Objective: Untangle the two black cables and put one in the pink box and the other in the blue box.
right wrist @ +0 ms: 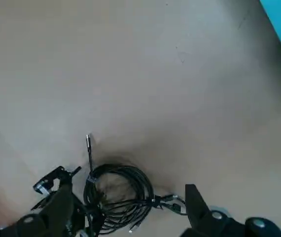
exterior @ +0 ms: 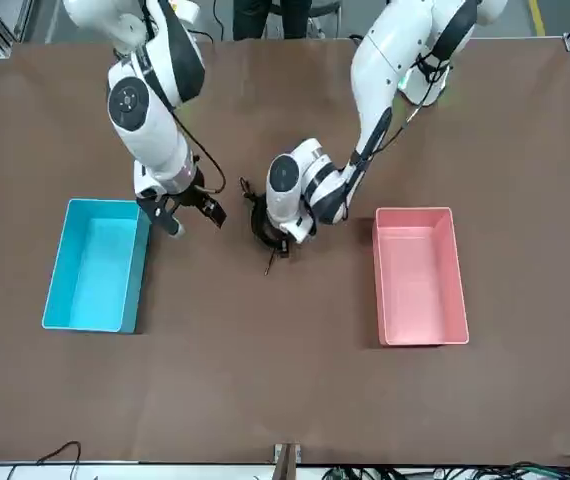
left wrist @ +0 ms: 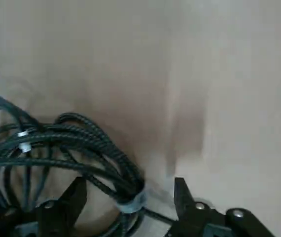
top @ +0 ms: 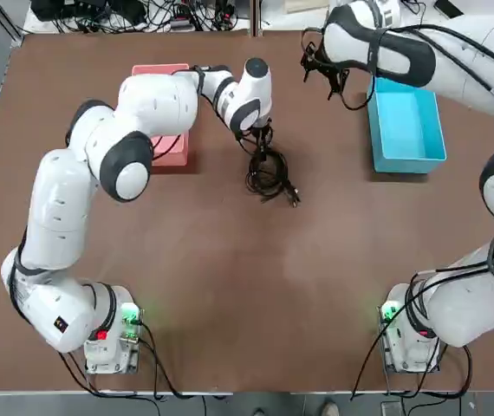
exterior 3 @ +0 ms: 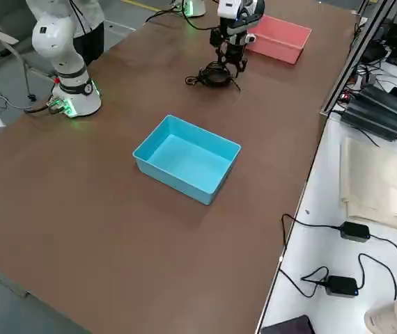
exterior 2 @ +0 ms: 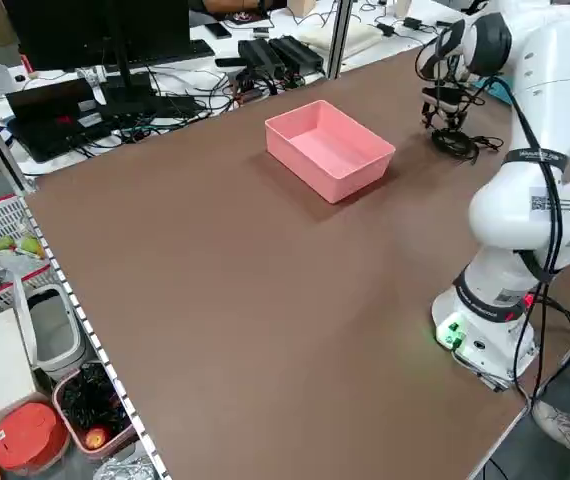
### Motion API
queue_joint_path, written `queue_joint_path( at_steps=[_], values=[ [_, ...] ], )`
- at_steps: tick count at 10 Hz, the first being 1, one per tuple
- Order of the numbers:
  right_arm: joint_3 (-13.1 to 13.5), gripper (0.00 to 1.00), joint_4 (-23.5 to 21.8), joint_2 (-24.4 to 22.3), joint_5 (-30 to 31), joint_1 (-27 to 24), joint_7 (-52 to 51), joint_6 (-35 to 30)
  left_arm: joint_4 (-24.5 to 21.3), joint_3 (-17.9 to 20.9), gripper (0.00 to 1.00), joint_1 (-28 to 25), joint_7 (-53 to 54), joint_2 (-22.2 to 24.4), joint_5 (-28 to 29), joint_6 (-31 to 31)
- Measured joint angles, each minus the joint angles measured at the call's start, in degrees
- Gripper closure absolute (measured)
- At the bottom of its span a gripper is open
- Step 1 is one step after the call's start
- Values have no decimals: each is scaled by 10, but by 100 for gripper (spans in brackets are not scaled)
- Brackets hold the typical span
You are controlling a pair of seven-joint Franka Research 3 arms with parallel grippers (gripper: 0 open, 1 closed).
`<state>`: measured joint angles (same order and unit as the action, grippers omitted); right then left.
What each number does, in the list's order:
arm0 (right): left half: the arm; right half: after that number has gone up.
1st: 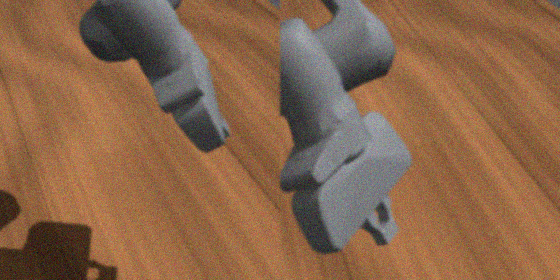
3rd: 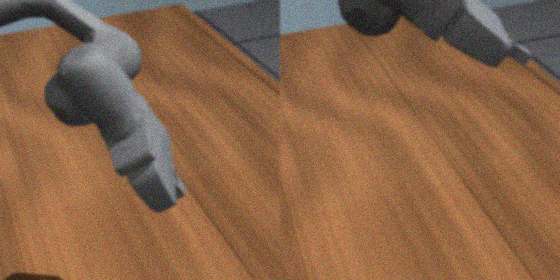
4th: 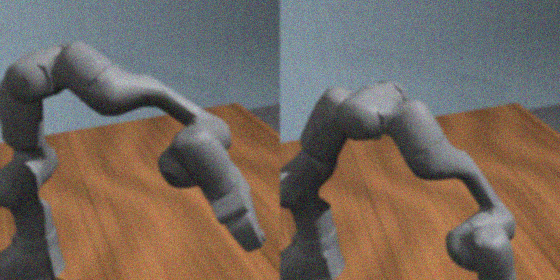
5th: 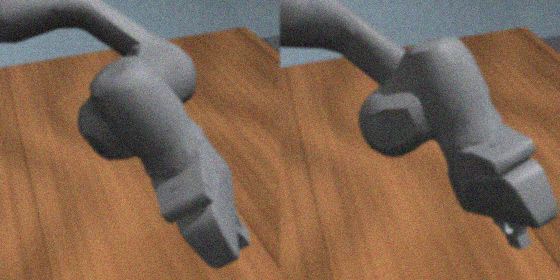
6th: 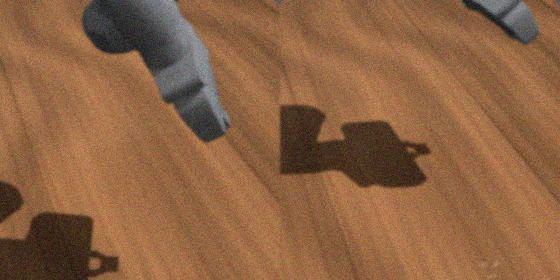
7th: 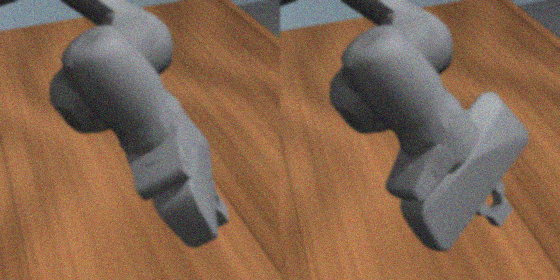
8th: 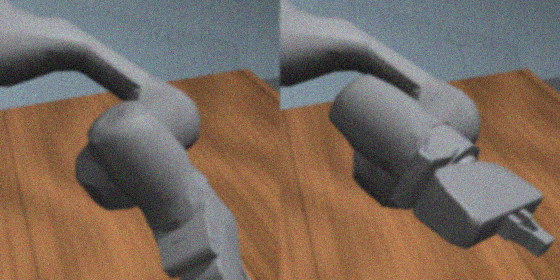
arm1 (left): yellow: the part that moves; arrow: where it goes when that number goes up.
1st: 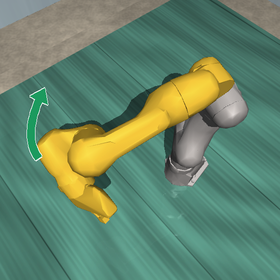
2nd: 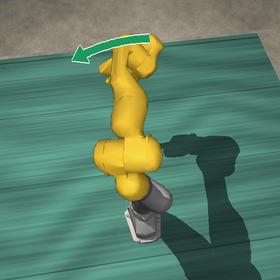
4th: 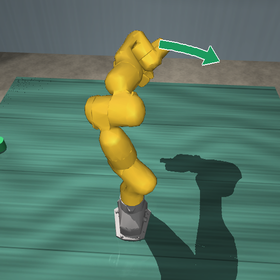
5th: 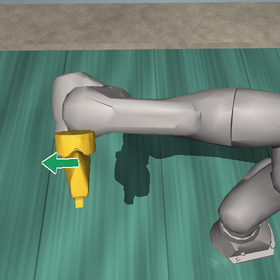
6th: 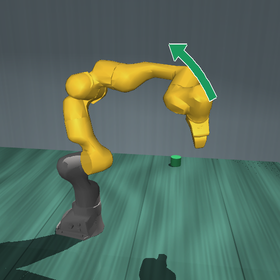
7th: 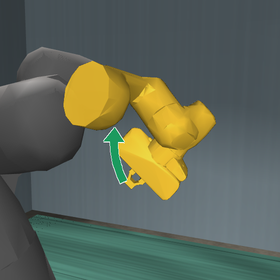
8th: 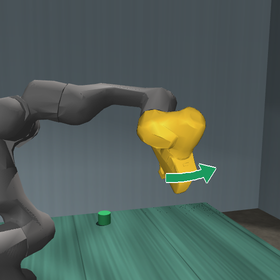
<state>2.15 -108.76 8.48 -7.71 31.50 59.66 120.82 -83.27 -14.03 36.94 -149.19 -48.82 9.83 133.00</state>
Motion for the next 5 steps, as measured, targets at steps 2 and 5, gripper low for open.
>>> queue_joint_path(
  at_steps=[2, 5],
  values=[
    [0, 0, -6, 1, 0, 3, 1, 6, 0, 4, 35, 8, 0, -7, 0, 6],
    [0, 0, -6, 4, 0, 5, 2, 10, 2, 19, 37, 35, -3, -16, 1, 10]
  ],
)
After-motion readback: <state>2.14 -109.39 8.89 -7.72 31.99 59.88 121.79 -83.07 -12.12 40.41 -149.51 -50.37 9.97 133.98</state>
